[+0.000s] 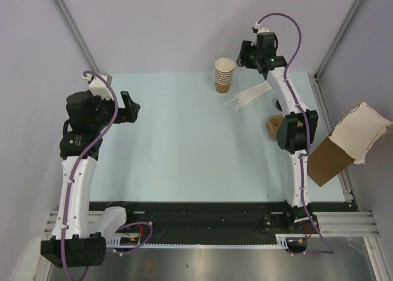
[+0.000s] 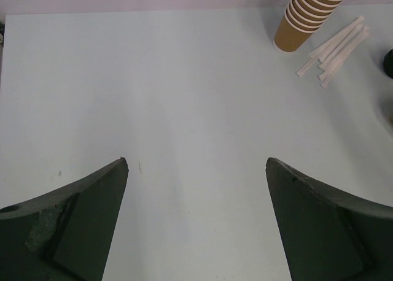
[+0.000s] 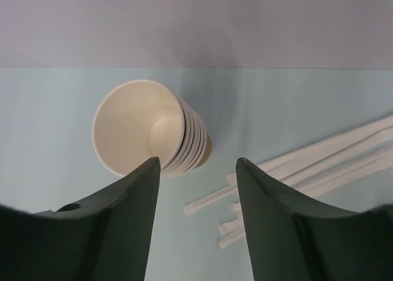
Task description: Pack the takeout coffee
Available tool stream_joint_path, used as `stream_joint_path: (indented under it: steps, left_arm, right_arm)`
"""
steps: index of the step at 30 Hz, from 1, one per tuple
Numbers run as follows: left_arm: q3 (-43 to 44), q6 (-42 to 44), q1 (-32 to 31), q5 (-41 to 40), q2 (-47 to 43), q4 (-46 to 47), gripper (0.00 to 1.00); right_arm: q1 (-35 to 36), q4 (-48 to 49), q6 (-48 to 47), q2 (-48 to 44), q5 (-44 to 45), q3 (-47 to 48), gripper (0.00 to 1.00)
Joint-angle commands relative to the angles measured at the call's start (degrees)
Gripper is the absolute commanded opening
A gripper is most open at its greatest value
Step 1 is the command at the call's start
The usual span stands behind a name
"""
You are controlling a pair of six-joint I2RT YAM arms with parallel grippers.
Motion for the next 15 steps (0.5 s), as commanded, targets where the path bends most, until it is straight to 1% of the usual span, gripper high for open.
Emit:
stream_joint_path:
  steps: [1, 8, 15]
  left_arm:
    - [-0.6, -1.0, -0.4, 1.0, 0.5, 3.1, 0.99]
    - [-1.1, -0.5, -0.4, 0.6, 2.0, 3.3, 1.00]
    - [-2.2, 0.1, -0.4, 0.7, 2.3, 3.9, 1.00]
  right_arm:
    - [0.4, 8.5, 3.7, 1.5, -0.7, 3.4, 0.57]
    - [1.4, 11.8, 4.8, 4.5, 1.4, 4.4, 0.54]
    - [2.5, 13.7, 4.1, 5.6, 3.6, 4.1, 0.49]
